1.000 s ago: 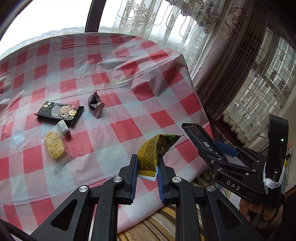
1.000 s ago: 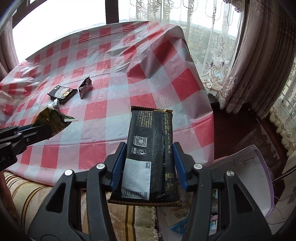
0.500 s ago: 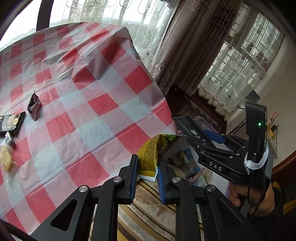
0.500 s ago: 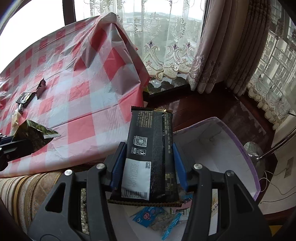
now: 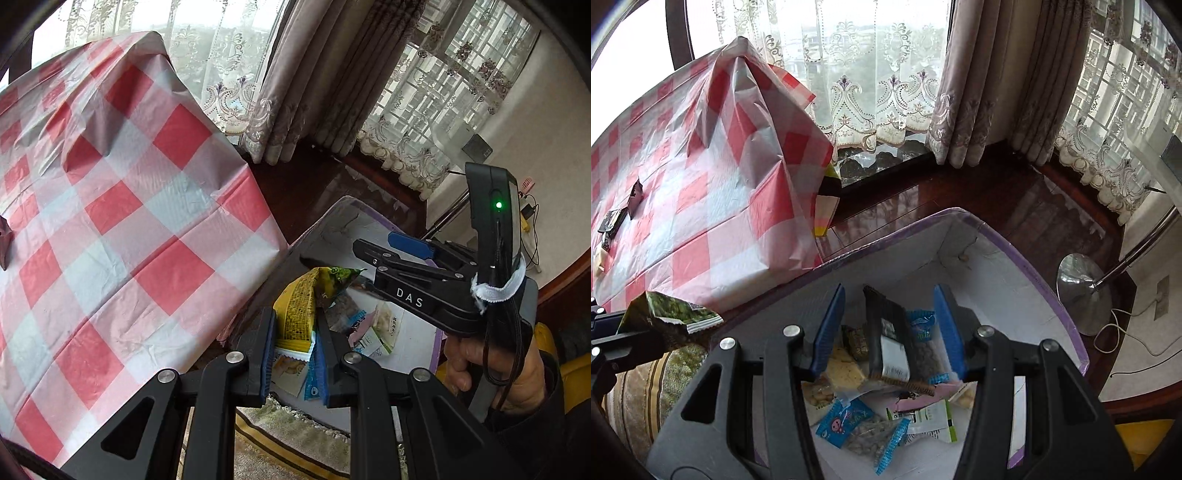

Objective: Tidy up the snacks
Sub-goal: 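Open both tools to drop the two packets into the white box, then move both open tools back over the remaining snacks on the table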

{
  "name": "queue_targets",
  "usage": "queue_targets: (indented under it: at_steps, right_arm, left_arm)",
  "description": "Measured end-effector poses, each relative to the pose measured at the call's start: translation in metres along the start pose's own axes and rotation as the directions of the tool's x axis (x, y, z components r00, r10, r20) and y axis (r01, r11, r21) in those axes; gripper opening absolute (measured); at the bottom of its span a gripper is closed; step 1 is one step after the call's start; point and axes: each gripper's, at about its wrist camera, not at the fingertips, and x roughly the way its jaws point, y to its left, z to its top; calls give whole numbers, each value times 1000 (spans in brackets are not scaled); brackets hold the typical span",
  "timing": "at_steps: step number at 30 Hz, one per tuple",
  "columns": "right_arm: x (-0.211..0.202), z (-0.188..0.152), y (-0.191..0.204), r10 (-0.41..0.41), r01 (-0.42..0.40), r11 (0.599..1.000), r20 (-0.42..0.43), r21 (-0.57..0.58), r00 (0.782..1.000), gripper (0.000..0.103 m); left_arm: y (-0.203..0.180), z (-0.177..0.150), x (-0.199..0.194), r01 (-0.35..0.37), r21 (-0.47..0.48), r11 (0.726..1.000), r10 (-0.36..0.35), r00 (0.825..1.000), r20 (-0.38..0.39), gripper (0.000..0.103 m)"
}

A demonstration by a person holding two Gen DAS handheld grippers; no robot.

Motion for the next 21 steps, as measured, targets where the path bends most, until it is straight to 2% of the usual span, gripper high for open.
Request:
queue_targets:
  at_steps: [4,6,7,10,21]
  right_arm:
    - [2,2,-7,-14,15,1000,-8,22,1000,57]
    - [2,2,-9,-19,19,999,-8,32,1000,64]
    - [2,2,-9,-20,20,999,-8,33,1000,65]
    - [2,3,-7,-19,19,999,-9,31,1000,66]
    - [-10,12,21,-11,12,1000,10,-26,1000,67]
  left_arm:
    - [-11,3,7,33,29,999,-33,999,-13,22]
    - [-14,3,9,30,37,999,-30,999,-23,32]
    - [-16,2,10,30,41,999,-29,999,-22,41]
    - [-14,2,7,33,33,999,-32,999,-10,50]
    - [3,2,-11,-4,-10,1000,5,999,48,53]
